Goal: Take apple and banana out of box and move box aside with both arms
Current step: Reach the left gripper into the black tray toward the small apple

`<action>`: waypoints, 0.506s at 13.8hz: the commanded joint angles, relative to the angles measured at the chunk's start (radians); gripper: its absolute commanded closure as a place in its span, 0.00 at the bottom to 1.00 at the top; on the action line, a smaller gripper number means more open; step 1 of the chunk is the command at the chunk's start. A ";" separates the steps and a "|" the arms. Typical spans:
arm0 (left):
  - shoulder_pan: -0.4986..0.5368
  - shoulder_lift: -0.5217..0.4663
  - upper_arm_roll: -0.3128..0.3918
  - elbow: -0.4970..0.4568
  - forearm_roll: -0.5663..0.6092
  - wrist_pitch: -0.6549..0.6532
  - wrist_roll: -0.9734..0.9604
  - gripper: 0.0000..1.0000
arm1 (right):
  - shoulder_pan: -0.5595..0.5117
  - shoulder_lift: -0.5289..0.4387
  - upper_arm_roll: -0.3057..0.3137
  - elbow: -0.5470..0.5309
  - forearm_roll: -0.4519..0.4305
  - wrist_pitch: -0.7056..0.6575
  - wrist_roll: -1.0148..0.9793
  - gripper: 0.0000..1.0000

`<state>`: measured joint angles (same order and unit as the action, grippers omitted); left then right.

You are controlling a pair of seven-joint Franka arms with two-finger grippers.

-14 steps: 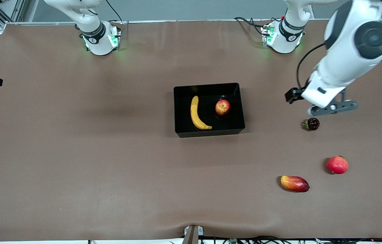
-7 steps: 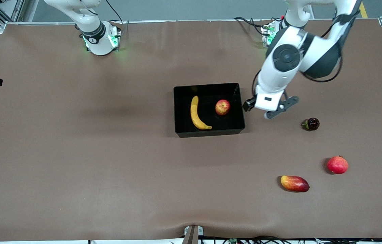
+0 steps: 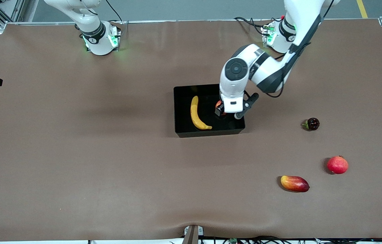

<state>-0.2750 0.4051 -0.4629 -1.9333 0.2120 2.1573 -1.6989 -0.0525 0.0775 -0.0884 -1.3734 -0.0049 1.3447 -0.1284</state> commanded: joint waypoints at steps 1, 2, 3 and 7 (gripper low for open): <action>-0.010 0.079 -0.002 0.023 0.075 0.021 -0.074 0.00 | -0.009 -0.016 0.007 -0.015 -0.015 0.002 -0.003 0.00; -0.010 0.090 -0.002 0.025 0.076 0.029 -0.076 0.00 | -0.009 -0.016 0.007 -0.015 -0.015 0.002 -0.003 0.00; -0.010 0.095 -0.002 0.023 0.076 0.027 -0.076 0.00 | -0.009 -0.016 0.007 -0.015 -0.015 0.004 -0.003 0.00; -0.033 0.136 -0.002 0.022 0.075 0.027 -0.096 0.00 | -0.009 -0.016 0.007 -0.015 -0.015 0.002 -0.005 0.00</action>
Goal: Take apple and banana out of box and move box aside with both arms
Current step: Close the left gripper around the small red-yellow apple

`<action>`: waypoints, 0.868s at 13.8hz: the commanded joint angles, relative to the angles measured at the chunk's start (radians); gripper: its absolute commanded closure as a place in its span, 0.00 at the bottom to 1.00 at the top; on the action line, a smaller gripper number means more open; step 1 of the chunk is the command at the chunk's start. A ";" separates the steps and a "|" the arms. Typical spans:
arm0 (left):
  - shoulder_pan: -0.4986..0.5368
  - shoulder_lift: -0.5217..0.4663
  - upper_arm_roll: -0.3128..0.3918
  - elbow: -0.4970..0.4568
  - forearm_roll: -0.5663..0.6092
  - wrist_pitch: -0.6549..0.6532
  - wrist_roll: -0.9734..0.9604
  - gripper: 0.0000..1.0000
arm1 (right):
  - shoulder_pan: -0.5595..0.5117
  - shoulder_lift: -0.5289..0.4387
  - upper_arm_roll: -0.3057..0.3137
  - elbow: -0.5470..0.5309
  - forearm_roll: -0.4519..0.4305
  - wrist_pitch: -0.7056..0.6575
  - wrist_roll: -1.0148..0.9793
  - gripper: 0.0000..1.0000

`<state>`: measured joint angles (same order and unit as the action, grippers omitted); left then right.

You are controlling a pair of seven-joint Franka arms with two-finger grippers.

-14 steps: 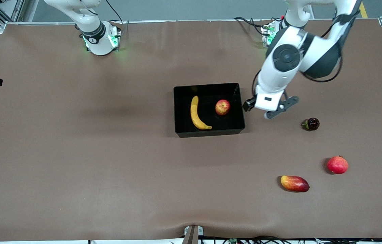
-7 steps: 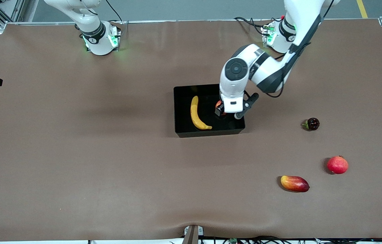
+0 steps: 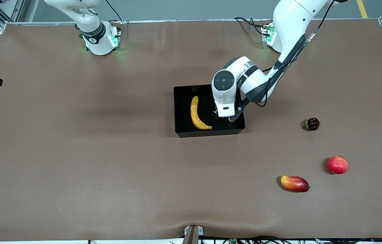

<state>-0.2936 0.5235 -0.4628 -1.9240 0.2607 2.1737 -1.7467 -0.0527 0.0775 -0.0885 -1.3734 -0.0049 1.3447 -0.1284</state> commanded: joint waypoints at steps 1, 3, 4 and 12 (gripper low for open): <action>-0.018 0.026 -0.002 0.014 0.028 0.012 -0.054 0.00 | -0.009 -0.016 0.007 -0.015 -0.015 0.002 -0.005 0.00; -0.022 0.038 0.000 0.013 0.029 0.011 -0.062 0.00 | -0.009 -0.016 0.007 -0.015 -0.015 0.002 -0.005 0.00; -0.022 0.049 0.000 0.017 0.031 0.012 -0.063 0.00 | -0.007 -0.016 0.007 -0.015 -0.015 0.002 -0.005 0.00; -0.016 0.027 -0.002 0.150 0.023 -0.118 -0.063 1.00 | -0.007 -0.016 0.007 -0.015 -0.015 0.002 -0.005 0.00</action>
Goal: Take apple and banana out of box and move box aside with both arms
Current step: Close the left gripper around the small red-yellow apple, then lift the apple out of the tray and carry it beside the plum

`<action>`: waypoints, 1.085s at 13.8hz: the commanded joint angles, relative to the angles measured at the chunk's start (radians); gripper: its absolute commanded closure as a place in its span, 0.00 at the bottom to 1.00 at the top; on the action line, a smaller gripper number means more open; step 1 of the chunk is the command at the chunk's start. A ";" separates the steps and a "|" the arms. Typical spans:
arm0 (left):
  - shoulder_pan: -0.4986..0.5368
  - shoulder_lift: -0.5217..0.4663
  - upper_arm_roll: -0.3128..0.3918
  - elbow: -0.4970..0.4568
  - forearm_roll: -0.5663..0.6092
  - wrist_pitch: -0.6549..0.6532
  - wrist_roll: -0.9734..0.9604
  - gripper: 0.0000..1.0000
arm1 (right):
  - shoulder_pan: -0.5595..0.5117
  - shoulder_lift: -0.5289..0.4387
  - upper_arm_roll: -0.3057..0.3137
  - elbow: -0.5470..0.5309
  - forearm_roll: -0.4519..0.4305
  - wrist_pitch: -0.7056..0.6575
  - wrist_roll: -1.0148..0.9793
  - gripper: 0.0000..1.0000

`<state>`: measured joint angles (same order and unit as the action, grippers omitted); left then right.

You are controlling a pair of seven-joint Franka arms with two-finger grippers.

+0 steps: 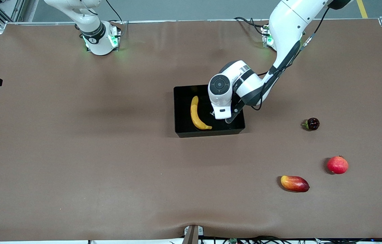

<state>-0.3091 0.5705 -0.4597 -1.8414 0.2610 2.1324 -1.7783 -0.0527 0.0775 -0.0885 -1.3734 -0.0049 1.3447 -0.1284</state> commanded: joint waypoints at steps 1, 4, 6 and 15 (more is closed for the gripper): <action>0.001 -0.035 -0.007 0.102 0.015 -0.101 -0.030 1.00 | -0.007 -0.016 0.007 -0.015 -0.015 0.002 -0.005 0.00; 0.002 -0.060 -0.011 0.276 0.014 -0.320 -0.001 1.00 | -0.007 -0.016 0.007 -0.015 -0.015 0.002 -0.005 0.00; 0.025 -0.069 -0.014 0.367 0.014 -0.425 0.083 1.00 | -0.007 -0.016 0.007 -0.015 -0.015 0.002 -0.005 0.00; 0.413 -0.138 -0.011 0.308 -0.037 -0.431 0.641 1.00 | -0.009 -0.016 0.007 -0.015 -0.015 0.002 -0.005 0.00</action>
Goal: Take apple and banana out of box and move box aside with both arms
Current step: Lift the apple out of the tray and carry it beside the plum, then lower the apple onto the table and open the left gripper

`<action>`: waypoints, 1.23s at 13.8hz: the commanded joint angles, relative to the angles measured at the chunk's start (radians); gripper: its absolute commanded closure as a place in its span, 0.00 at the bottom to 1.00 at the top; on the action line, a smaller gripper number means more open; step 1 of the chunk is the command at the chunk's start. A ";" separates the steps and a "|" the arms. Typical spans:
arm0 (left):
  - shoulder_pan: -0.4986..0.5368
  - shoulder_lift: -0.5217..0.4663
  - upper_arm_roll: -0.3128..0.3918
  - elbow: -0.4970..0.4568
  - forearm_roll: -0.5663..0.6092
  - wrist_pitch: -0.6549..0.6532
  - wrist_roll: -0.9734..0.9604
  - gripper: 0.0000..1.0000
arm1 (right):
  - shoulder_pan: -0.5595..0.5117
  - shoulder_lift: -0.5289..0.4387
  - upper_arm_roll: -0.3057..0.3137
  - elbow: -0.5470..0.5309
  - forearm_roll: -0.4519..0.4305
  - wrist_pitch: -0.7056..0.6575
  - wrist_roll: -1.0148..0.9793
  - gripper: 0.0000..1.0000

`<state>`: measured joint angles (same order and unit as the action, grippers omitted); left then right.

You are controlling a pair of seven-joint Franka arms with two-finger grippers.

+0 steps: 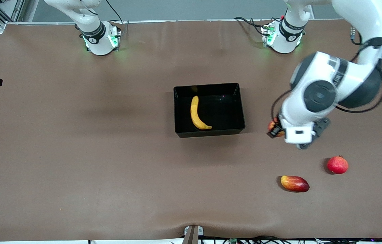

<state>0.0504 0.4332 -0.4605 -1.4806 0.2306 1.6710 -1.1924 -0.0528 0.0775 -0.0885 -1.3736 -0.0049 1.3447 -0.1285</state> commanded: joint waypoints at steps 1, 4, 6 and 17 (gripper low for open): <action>0.098 0.002 -0.010 -0.108 0.002 0.094 0.083 1.00 | -0.009 -0.016 0.007 -0.015 -0.015 0.002 -0.005 0.00; 0.198 0.030 -0.009 -0.243 0.067 0.310 0.172 1.00 | -0.009 -0.016 0.007 -0.013 -0.015 0.002 -0.005 0.00; 0.258 0.090 -0.009 -0.248 0.104 0.375 0.250 1.00 | -0.009 -0.016 0.007 -0.012 -0.015 0.002 -0.005 0.00; 0.385 0.279 -0.003 -0.227 0.259 0.604 0.381 0.26 | -0.010 -0.013 0.007 -0.010 -0.010 0.004 -0.005 0.00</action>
<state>0.4275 0.6892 -0.4559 -1.7170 0.4539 2.2577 -0.8022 -0.0532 0.0774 -0.0889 -1.3738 -0.0049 1.3448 -0.1285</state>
